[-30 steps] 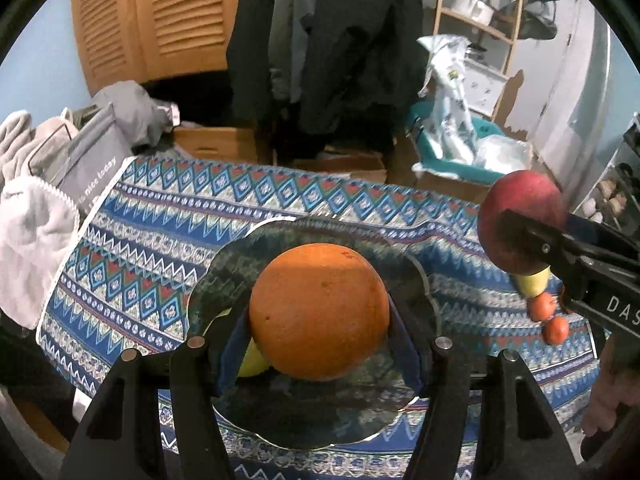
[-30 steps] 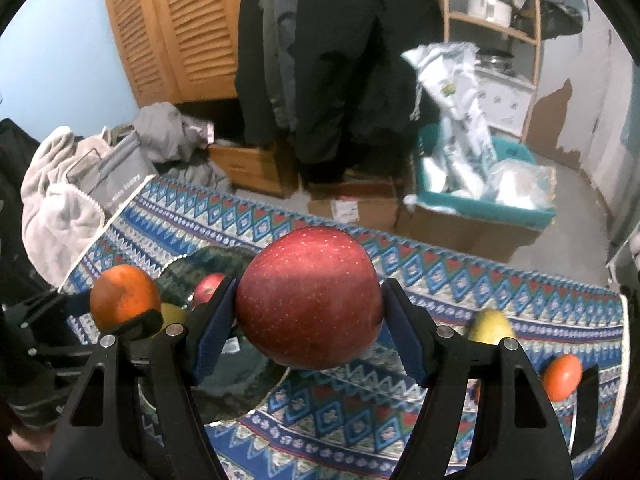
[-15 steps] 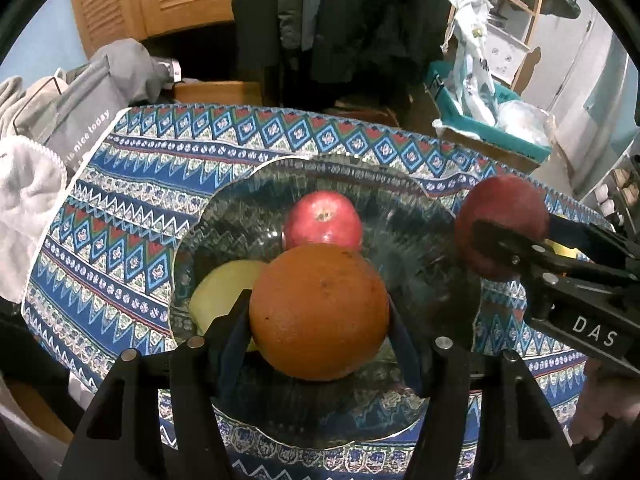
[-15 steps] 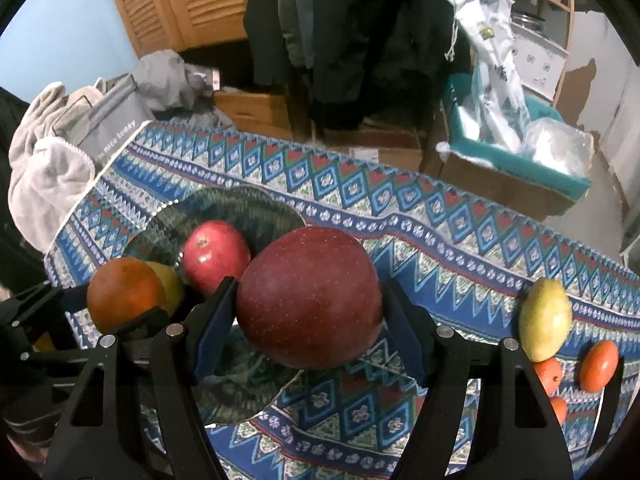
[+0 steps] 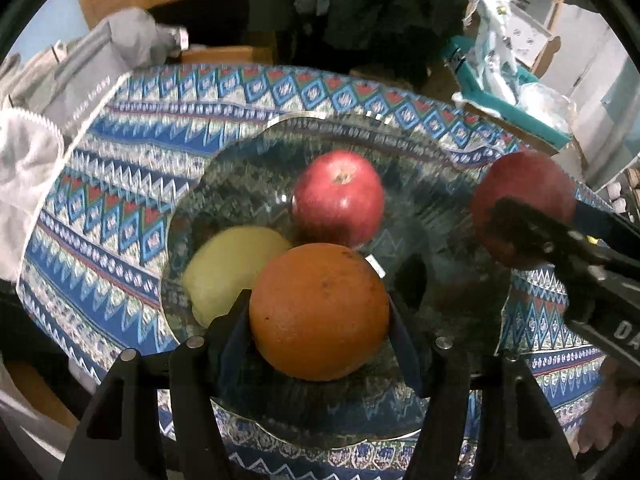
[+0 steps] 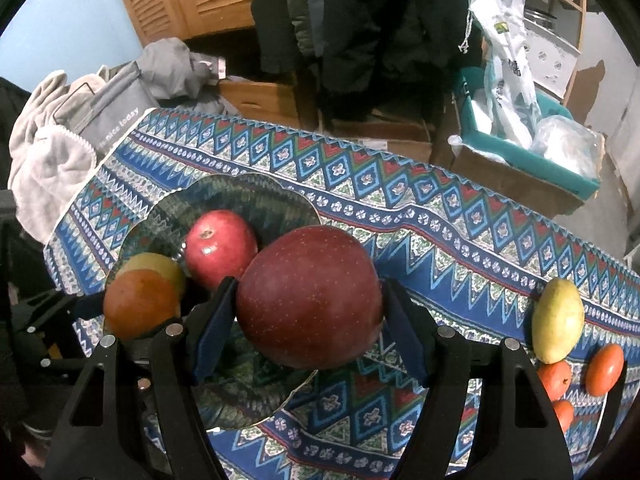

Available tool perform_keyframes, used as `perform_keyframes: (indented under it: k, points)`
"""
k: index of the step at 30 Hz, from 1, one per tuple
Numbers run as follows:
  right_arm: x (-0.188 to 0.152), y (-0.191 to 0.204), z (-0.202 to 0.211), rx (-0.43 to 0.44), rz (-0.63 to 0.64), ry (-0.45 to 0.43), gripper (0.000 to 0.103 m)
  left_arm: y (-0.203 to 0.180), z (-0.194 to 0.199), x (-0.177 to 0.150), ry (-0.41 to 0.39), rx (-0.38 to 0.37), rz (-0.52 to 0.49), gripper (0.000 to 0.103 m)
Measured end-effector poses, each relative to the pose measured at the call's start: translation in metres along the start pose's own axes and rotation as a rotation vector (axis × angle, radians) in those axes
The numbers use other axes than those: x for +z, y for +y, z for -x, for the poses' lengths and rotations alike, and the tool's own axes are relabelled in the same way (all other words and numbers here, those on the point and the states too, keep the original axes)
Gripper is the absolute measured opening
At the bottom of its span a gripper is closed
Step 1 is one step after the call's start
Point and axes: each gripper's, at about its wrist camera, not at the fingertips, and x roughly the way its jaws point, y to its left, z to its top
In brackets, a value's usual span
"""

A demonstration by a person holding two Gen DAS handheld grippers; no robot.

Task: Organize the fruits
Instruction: 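Open both grippers to drop the orange and the apple into the bowl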

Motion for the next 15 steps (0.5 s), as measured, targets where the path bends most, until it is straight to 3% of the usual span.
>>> perform_keyframes:
  k: [1, 4, 7, 15]
  points:
    - [0.000, 0.000, 0.001, 0.009, -0.001, 0.001, 0.074, 0.001, -0.002, 0.000, 0.015, -0.006, 0.009, 0.065]
    - [0.001, 0.001, 0.006, 0.044, -0.003, -0.016, 0.075, -0.004, 0.009, -0.001, -0.046, 0.007, -0.020, 0.065]
    - [0.004, 0.005, 0.012, 0.015, 0.020, -0.029, 0.075, -0.010, 0.022, 0.000, -0.104, 0.053, -0.066, 0.072]
    - [0.003, -0.004, 0.028, -0.060, 0.014, -0.058, 0.079, -0.014, 0.043, 0.002, -0.161, 0.082, -0.096, 0.072]
